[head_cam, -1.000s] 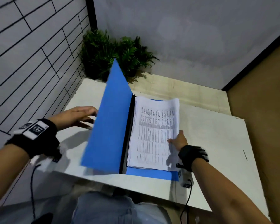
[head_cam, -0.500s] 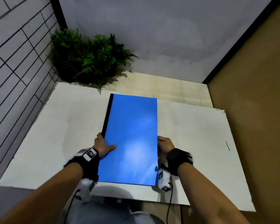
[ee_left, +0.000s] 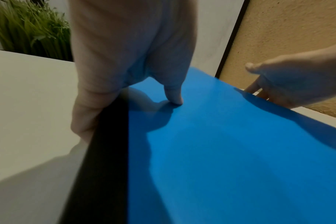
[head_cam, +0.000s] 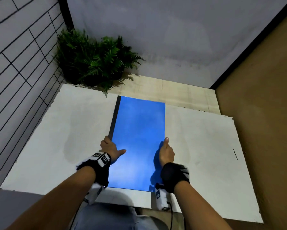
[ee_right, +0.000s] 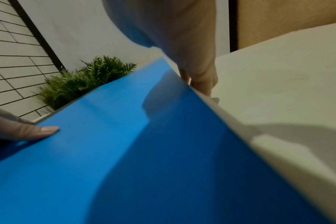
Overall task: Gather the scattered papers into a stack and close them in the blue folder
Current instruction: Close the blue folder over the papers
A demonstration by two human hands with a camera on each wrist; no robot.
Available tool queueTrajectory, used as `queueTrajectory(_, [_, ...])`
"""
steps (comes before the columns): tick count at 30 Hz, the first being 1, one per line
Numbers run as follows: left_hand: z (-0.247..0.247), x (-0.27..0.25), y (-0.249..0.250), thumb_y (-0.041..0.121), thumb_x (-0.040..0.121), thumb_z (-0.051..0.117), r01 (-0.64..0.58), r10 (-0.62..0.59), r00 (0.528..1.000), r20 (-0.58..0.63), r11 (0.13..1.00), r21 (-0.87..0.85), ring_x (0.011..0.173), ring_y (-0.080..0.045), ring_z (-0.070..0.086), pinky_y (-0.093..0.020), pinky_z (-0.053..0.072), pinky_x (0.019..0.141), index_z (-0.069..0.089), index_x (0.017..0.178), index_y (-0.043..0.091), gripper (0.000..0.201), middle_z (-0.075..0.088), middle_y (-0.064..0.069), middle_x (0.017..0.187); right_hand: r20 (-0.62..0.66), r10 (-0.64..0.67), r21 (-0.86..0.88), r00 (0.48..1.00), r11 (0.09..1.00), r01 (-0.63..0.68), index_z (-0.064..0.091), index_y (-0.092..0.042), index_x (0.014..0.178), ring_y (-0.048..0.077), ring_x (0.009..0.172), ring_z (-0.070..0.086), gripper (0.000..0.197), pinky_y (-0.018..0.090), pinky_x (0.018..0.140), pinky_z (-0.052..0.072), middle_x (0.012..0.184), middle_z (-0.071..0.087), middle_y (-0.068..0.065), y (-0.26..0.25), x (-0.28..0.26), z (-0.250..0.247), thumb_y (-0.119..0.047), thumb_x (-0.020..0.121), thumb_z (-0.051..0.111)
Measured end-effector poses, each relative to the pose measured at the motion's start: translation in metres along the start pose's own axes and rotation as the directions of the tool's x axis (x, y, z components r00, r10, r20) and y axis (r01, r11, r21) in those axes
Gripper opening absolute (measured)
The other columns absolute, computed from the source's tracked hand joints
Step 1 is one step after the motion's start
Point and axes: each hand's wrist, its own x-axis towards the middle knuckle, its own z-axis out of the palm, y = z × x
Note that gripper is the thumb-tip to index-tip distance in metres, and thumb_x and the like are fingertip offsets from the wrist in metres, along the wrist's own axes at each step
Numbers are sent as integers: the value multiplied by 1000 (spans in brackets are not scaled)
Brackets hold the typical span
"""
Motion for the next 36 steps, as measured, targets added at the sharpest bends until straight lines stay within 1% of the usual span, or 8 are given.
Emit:
queueTrajectory(2, [2,-3,1,38,78,66,0,0,1000,-19,1000,6,119,-39,45,-43,44,92,4,140,1,96,22,-20,142,42,50,-45,998,998,-48,43,5,132,40,125,44,56,41,103,34,137,46,27,2,1,4,-36,100,22])
queueTrajectory(8, [6,-9,-6,28,78,69,-38,38,998,-42,999,-3,118,-41,45,-45,42,97,6,142,4,93,25,-21,141,22,155,-323,988,936,-140,32,4,134,38,130,39,45,38,106,29,140,38,26,1,6,16,-24,98,36])
queueTrajectory(14, [-12,-8,-34,20,76,71,-66,58,993,-101,995,-73,120,-40,42,-45,39,99,12,140,5,89,29,-21,137,158,32,-243,987,970,7,36,8,131,37,122,47,39,34,97,39,132,47,27,-16,-2,28,-9,96,37])
queueTrajectory(19, [-70,11,-69,19,74,73,-45,26,975,-222,996,-80,122,-42,38,-48,36,98,14,141,3,90,31,-24,136,266,-112,-152,957,976,157,54,1,106,26,92,51,22,25,76,32,103,53,15,-53,-5,74,2,90,40])
queueTrajectory(21, [-93,18,-79,19,75,72,-39,21,974,-227,996,-77,125,-42,35,-48,35,100,14,142,3,90,31,-25,138,270,-136,-99,953,981,168,58,-4,102,28,94,56,22,27,76,36,104,60,16,-69,-8,91,4,88,43])
queueTrajectory(25, [-120,34,-95,25,75,72,2,0,981,-192,1000,8,130,-43,29,-48,29,106,11,143,1,93,28,-26,142,210,-94,-76,973,991,112,53,2,124,35,115,56,38,33,89,42,124,62,21,-85,-19,116,3,87,51])
queueTrajectory(31, [-113,40,-94,35,75,70,35,-19,980,-198,996,80,135,-41,22,-48,26,110,-4,145,5,107,18,-20,152,214,-134,-137,968,977,166,54,-7,126,32,116,56,36,33,94,44,125,61,17,-79,-25,126,-12,92,47])
queueTrajectory(36, [-119,33,-88,37,76,68,37,-32,982,-188,999,28,140,-39,15,-48,21,114,-6,145,6,106,9,-18,155,241,-153,-91,958,980,179,55,-1,115,31,108,57,25,32,80,41,119,59,19,-84,-24,119,-9,92,49])
